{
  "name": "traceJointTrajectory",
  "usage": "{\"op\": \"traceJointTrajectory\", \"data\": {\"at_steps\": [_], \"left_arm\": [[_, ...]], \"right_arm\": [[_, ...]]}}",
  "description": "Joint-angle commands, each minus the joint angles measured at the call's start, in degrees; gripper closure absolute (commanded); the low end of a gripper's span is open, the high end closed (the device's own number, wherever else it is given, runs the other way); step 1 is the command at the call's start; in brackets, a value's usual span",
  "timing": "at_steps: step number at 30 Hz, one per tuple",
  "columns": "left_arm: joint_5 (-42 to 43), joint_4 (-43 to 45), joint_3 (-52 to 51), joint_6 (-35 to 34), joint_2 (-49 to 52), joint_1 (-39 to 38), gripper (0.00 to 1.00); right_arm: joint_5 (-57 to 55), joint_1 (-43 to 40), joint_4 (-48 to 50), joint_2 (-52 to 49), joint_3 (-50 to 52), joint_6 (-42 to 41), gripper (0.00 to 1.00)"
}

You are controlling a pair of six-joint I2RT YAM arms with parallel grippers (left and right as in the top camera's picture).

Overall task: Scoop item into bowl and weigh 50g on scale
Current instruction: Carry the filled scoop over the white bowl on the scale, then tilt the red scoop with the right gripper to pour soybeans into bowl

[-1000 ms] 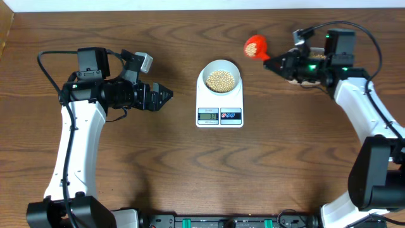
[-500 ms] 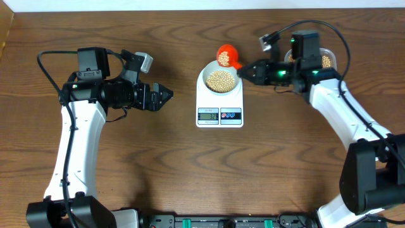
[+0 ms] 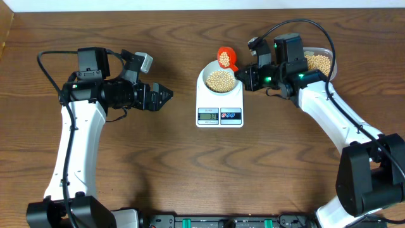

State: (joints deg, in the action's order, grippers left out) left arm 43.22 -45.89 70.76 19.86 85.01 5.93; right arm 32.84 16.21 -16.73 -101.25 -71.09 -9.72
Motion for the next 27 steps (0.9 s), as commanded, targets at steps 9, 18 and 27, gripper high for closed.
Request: {"op": "traceJointTrajectory", "data": {"at_steps": [9,18,27], "left_arm": [[0.70,0.07,0.72,1.09,-1.11,0.26,0.10],[0.70,0.07,0.72,1.09,-1.11,0.26,0.10],[0.70,0.07,0.72,1.09,-1.11,0.26,0.10]], "right_arm": [[0.28,1.25,-2.25,-0.24,-0.13,2.93,0.99],[-11.04,6.01,-5.64,0.46,-0.15,7.10,0.99],[-13.03,6.78,-5.79,4.52,-0.15,7.08,0.99]]}}
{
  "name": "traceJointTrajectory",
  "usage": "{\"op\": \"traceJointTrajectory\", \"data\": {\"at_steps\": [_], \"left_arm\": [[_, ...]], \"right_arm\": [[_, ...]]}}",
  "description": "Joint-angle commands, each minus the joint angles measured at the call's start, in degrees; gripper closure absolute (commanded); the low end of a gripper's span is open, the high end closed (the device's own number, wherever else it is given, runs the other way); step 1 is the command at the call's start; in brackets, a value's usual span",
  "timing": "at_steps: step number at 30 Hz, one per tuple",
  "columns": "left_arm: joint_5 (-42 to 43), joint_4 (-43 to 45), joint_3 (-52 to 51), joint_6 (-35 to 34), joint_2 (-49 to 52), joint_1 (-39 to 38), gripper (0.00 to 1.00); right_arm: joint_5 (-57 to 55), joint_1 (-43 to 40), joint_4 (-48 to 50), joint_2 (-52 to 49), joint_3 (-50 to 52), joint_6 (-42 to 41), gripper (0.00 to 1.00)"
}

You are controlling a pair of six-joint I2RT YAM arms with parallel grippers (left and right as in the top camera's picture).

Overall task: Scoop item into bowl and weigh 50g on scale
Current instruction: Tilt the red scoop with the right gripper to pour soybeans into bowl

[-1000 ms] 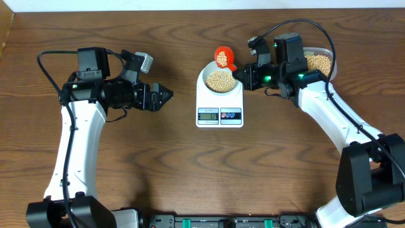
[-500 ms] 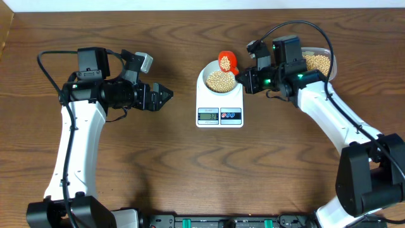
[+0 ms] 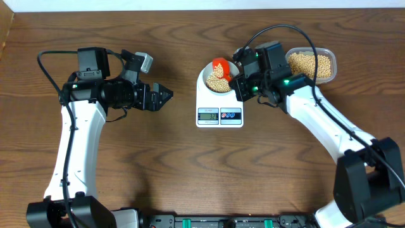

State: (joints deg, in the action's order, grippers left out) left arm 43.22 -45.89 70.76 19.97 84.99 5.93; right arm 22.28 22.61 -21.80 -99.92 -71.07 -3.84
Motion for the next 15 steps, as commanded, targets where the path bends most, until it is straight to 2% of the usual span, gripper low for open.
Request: {"op": "traceJointTrajectory", "data": {"at_steps": [1,15], "left_arm": [[0.70,0.07,0.72,0.98,-1.09,0.26,0.10],[0.70,0.07,0.72,0.98,-1.09,0.26,0.10]], "right_arm": [[-4.02,0.55,-1.60,3.17,-0.17,1.40,0.99],[-6.51,0.81,-2.99,4.57,-0.17,0.61,0.99]]}}
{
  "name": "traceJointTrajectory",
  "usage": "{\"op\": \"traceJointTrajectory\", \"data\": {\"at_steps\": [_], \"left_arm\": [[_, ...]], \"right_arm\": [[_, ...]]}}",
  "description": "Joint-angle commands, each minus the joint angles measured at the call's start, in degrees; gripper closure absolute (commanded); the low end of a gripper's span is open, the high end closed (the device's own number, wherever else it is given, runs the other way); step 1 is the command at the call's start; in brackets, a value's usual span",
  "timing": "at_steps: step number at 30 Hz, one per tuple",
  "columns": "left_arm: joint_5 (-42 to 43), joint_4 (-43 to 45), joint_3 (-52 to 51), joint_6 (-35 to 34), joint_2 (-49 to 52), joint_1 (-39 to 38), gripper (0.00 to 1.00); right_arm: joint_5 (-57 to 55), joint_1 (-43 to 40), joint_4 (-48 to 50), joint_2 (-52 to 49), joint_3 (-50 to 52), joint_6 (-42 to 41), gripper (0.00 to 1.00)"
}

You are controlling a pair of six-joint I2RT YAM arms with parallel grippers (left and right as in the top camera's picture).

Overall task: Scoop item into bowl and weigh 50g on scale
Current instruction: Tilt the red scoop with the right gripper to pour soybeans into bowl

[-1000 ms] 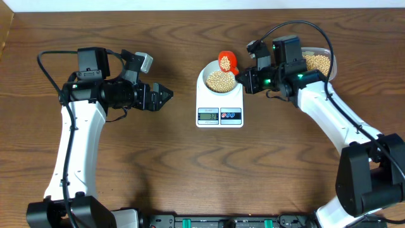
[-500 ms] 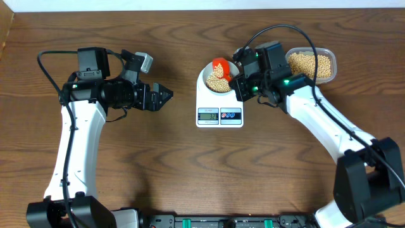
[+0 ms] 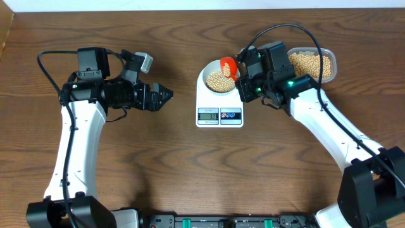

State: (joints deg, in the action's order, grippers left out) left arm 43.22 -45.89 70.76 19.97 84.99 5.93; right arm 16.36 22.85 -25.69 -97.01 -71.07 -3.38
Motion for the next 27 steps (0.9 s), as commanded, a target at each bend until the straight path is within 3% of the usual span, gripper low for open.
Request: {"op": "traceJointTrajectory", "data": {"at_steps": [1,21,27], "left_arm": [[0.70,0.07,0.72,0.98,-1.09,0.26,0.10],[0.70,0.07,0.72,0.98,-1.09,0.26,0.10],[0.70,0.07,0.72,0.98,-1.09,0.26,0.10]], "right_arm": [[-0.79,0.74,0.90,1.64,-0.17,0.04,0.99],[-9.03,3.39,-0.28,1.64,-0.15,2.49,0.99],[-7.82,4.33,4.22,1.79,-0.17,3.04,0.99]]}}
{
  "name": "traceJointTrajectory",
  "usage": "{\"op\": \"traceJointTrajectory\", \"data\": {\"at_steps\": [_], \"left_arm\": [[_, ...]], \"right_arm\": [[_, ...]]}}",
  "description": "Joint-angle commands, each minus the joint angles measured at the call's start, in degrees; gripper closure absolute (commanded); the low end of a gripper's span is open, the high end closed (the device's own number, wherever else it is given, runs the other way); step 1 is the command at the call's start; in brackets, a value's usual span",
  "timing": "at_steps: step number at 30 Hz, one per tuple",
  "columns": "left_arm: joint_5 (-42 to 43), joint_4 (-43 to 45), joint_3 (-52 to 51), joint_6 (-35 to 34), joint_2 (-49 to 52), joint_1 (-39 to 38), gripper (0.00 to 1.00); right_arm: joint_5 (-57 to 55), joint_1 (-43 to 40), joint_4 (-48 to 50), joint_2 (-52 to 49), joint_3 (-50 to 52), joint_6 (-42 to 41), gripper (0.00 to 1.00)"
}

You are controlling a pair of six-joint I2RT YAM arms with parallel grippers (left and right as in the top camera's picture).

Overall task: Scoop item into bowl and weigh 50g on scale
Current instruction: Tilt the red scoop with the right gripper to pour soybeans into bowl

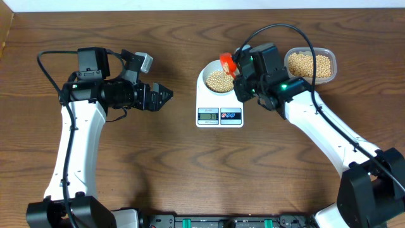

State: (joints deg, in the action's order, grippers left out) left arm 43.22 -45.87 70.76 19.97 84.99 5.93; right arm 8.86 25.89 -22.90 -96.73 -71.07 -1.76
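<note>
A white bowl [219, 79] heaped with tan beans sits on the white digital scale [219, 114] at the table's middle. My right gripper [238, 71] is shut on a red scoop [226, 61], which is held at the bowl's far right rim. Behind the right arm stands a clear tub of beans [309, 63]. My left gripper [166, 95] hovers shut over bare wood to the left of the scale, holding nothing.
The wooden table [190, 171] runs on toward the near edge, where a black rail lies. A cable loops above the right arm near the tub.
The right gripper has shifted slightly left and back, and the red scoop now sits higher at the bowl's far right rim. The left arm has not moved.
The scoop was first held behind the bowl's far right rim. Then it lay over the beans in the bowl. After that it was back at the right rim, and now it is raised at the far right edge. The left arm stayed still throughout.
</note>
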Motion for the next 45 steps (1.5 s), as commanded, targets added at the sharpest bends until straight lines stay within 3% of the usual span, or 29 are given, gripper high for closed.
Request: {"op": "traceJointTrajectory", "data": {"at_steps": [1,12,17,25,30,45], "left_arm": [[0.70,0.07,0.72,0.98,-1.09,0.26,0.10],[0.70,0.04,0.72,0.98,-1.09,0.26,0.10],[0.70,0.04,0.72,0.98,-1.09,0.26,0.10],[0.70,0.04,0.72,0.98,-1.09,0.24,0.10],[0.70,0.04,0.72,0.98,-1.09,0.26,0.10],[0.70,0.04,0.72,0.98,-1.09,0.26,0.10]], "right_arm": [[-0.52,1.75,1.70,1.49,-0.17,1.70,0.99],[-1.05,2.05,0.02,1.49,-0.17,2.12,0.99],[-1.03,2.34,-1.60,1.49,-0.17,8.26,0.99],[-0.76,2.34,-2.75,1.97,-0.17,8.81,0.99],[-0.79,2.34,-3.93,1.97,-0.17,14.12,0.99],[-0.87,2.60,-3.89,1.95,-0.15,14.12,0.99]]}}
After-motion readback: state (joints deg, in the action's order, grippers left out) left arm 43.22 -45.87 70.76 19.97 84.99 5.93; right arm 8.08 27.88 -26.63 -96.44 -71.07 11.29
